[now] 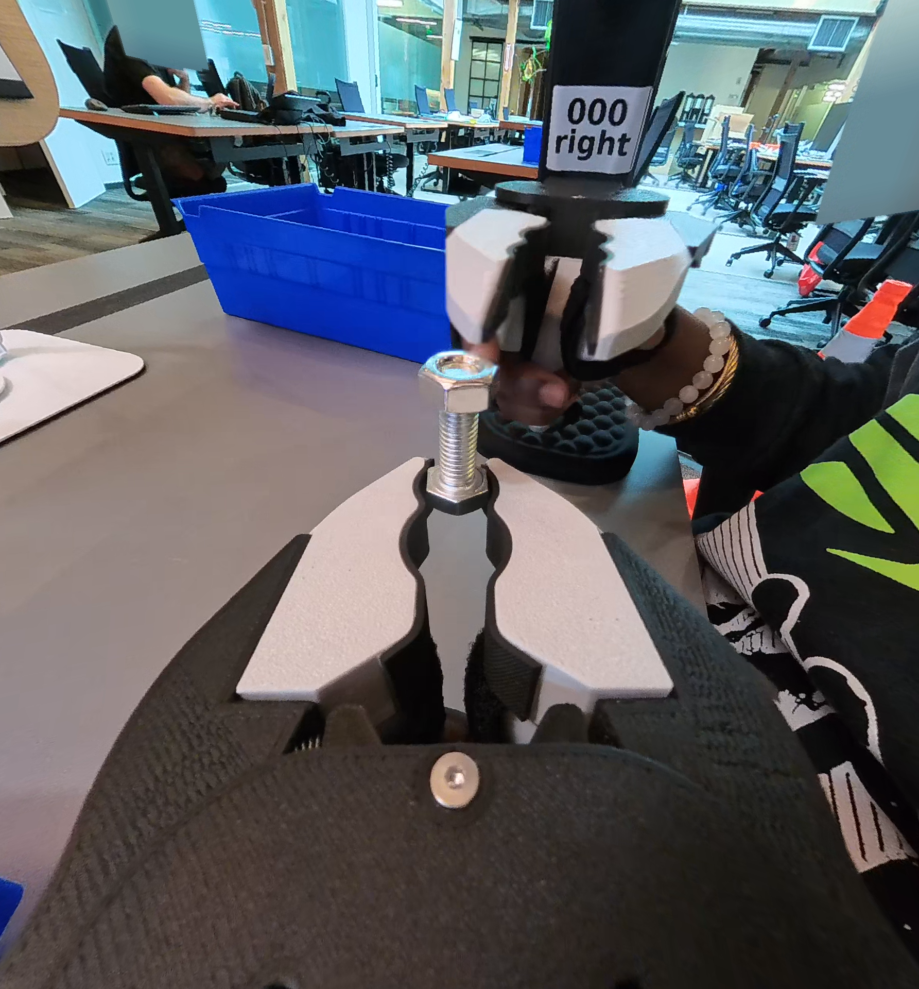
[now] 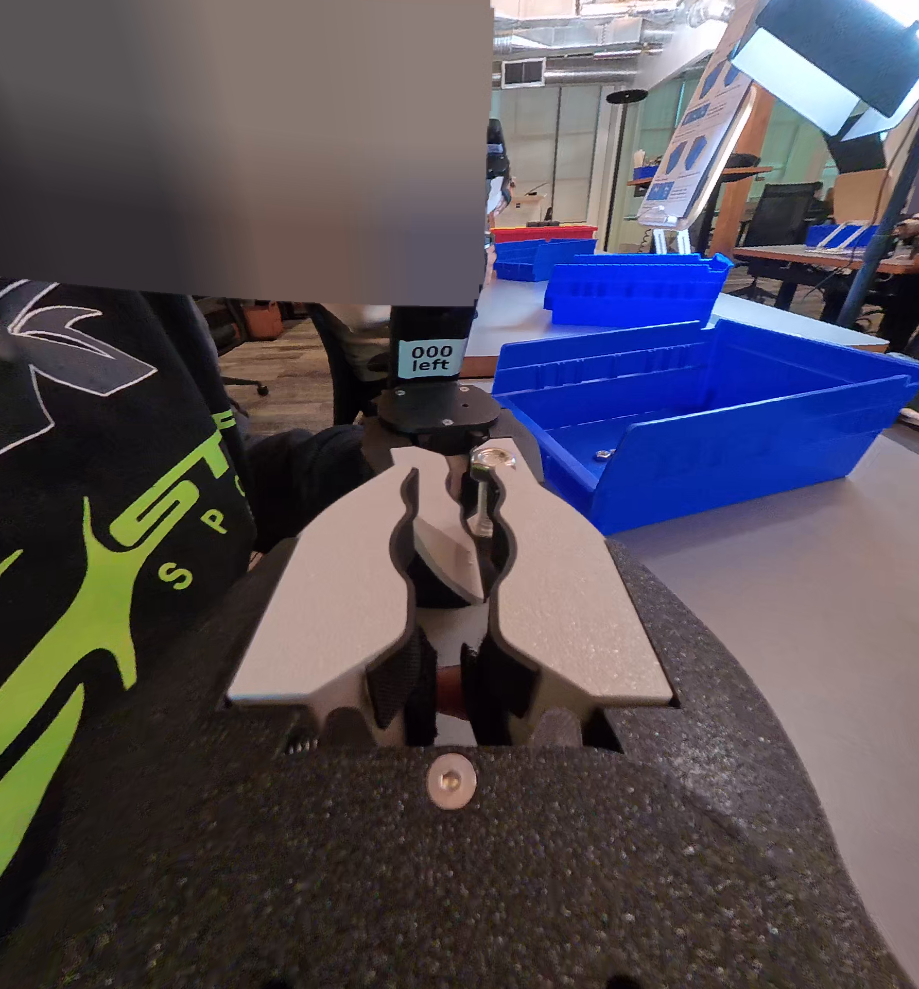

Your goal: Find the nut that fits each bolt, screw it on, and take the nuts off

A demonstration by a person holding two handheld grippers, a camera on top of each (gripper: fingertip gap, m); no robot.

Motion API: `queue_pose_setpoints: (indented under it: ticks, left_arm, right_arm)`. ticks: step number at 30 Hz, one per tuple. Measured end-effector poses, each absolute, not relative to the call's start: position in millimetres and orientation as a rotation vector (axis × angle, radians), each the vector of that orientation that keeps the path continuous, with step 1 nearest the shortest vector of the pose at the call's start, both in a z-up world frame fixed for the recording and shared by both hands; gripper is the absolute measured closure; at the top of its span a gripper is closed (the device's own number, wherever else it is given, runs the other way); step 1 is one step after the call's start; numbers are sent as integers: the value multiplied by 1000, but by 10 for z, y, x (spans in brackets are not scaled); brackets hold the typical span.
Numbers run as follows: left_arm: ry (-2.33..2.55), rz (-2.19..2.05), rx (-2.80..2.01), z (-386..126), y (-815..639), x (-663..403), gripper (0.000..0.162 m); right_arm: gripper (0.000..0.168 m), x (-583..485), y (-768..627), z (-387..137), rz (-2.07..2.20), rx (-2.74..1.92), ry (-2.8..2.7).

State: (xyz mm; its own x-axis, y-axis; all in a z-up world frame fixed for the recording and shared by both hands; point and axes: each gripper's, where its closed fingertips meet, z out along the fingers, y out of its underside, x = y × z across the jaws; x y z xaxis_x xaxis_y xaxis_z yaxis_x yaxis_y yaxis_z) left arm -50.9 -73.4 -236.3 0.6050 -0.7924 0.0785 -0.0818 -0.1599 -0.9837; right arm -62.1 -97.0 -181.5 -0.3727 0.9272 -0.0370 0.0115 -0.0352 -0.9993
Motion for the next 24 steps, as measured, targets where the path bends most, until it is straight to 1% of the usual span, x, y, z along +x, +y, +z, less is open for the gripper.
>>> queue_pose_setpoints:
  ticks: [5,7,11,15,17,18,21,24]
  left_arm:
    - [743,-739,-1631,-2365,-737,-507,145]
    - [744,-739,-1631,-2364,-738,-505,145]
    - [738,-741,-1631,-2361,-734,-511,145]
    - [737,-740,-1630,-2359,-734,-511,145]
    - [737,-739,-1631,-2360,-733,-510,145]
    - [737,-740,-1631,-2360,-733,-510,145]
    - [739,-738,-1630,-2361,-735,-508,145]
    - [743,-737,-1631,-2363,-737,-504,145]
  right_arm:
    - [123,-745,-945,-1850,1500,-1053,-1458]
    - [118,-783,-972,-1862,1501,-1048,-1470]
    - [118,-794,-1014,-1864,1505,-1040,-1484]
    - [128,-705,-1007,-1853,1506,-1047,-1480]
    - [141,-642,-1035,-1841,1531,-1032,-1486]
    - [143,-622,-1037,-1831,1542,-1027,-1480]
    - [142,-638,-970,-1824,1524,-1042,-1440]
    - [129,-712,-942,-1823,1519,-1051,-1415]
